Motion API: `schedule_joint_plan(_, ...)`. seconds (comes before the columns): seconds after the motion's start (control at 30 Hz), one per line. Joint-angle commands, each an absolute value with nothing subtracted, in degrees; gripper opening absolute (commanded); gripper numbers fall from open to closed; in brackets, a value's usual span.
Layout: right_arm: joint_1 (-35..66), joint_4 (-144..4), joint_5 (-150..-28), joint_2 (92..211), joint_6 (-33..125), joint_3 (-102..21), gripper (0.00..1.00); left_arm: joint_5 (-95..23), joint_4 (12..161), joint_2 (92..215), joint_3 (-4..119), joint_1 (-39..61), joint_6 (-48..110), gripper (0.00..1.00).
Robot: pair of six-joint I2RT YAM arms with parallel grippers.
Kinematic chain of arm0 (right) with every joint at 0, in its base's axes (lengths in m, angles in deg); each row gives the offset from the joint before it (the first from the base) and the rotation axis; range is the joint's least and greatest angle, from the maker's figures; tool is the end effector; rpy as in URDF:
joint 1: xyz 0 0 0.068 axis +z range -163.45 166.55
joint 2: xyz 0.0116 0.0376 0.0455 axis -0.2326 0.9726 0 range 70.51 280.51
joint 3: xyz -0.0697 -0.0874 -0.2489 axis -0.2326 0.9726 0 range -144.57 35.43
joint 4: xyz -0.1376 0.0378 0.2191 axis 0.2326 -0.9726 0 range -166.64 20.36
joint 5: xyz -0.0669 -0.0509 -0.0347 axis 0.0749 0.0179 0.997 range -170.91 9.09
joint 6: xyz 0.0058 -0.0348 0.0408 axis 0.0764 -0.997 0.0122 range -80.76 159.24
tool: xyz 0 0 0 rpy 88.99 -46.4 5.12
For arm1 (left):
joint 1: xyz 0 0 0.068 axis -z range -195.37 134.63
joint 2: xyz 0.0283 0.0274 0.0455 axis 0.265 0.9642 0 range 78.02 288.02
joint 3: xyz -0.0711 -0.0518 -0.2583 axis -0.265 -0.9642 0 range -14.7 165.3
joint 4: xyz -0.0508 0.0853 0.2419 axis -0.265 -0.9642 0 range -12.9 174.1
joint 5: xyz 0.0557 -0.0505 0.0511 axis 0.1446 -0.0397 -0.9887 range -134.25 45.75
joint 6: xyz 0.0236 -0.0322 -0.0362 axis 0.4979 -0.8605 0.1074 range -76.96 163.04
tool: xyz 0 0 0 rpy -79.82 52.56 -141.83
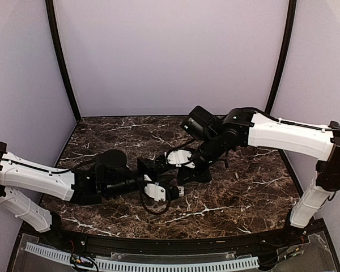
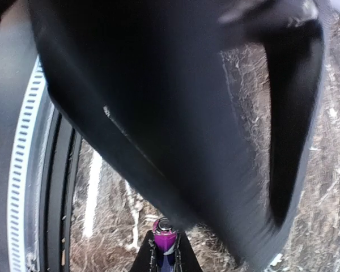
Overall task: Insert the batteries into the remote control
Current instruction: Pass from the right arm to the left
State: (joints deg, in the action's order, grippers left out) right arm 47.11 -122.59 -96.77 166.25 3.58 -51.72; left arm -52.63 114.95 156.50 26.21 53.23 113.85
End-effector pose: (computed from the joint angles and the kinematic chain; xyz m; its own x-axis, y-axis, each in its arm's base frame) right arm 0.1633 0.3089 0.3038 0.1745 -0.8316 -0.5273 -0.9846 -0.1542 -0.0826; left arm 0.1167 -0.2835 0.2576 0.8060 0.5039 -0.3104 0.3257 0.0602 0.9435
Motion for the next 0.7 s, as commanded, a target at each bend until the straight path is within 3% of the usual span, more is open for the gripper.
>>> schedule_joint_plan(0.0, 47.3, -113.1, -92.8, 161.2, 5.6, -48.2, 0.0, -41.2, 108.0, 148.2, 26.5, 50.7, 87.6, 0.39)
schedule_joint_plan(0.2, 46.9, -103.3, -94.6, 155.4, 7.3, -42.9, 0.0, -35.5, 115.6, 145.1, 21.3, 49.5, 71.1, 0.46)
schedule_joint_plan(0.43, 46.8, -97.4, -99.8, 151.8, 7.5, -40.6, 0.0, -30.2, 128.8, 148.6, 22.2, 47.8, 58.2, 0.46)
schedule_joint_plan(0.67, 46.8, -96.0, -101.0, 150.0, 7.4, -39.6, 0.0, -27.9, 130.1, 150.6, 23.6, 47.8, 58.1, 0.33)
